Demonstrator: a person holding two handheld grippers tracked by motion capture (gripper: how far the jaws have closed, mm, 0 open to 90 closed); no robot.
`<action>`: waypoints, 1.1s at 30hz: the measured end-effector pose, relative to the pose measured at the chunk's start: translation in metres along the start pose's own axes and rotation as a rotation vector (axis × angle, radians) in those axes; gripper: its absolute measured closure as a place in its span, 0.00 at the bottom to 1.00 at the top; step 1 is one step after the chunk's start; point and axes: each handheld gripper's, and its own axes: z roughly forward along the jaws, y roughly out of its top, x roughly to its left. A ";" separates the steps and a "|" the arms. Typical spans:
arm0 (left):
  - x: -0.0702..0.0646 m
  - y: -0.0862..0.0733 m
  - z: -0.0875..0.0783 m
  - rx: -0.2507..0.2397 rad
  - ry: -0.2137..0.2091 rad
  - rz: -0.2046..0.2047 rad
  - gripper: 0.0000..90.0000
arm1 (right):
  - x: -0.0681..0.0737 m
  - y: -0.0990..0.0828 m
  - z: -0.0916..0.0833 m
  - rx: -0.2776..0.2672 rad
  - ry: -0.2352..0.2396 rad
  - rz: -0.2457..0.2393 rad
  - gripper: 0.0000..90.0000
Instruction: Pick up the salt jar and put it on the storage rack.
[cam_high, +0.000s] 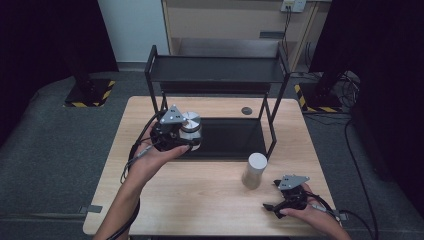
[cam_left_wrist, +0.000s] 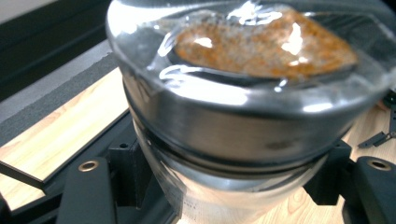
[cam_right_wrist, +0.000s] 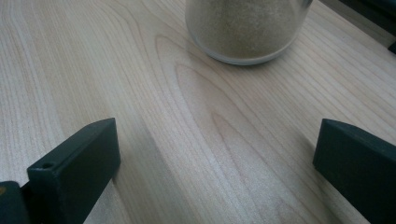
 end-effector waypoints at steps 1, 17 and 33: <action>0.001 0.003 -0.001 0.000 0.002 0.000 0.33 | 0.000 0.000 0.000 0.000 0.000 0.000 0.02; 0.010 0.038 -0.013 -0.019 0.043 -0.013 0.33 | -0.001 0.000 0.000 -0.001 0.003 -0.003 0.02; 0.017 0.085 -0.017 -0.006 0.052 0.007 0.33 | -0.002 0.000 0.000 -0.001 0.005 -0.005 0.02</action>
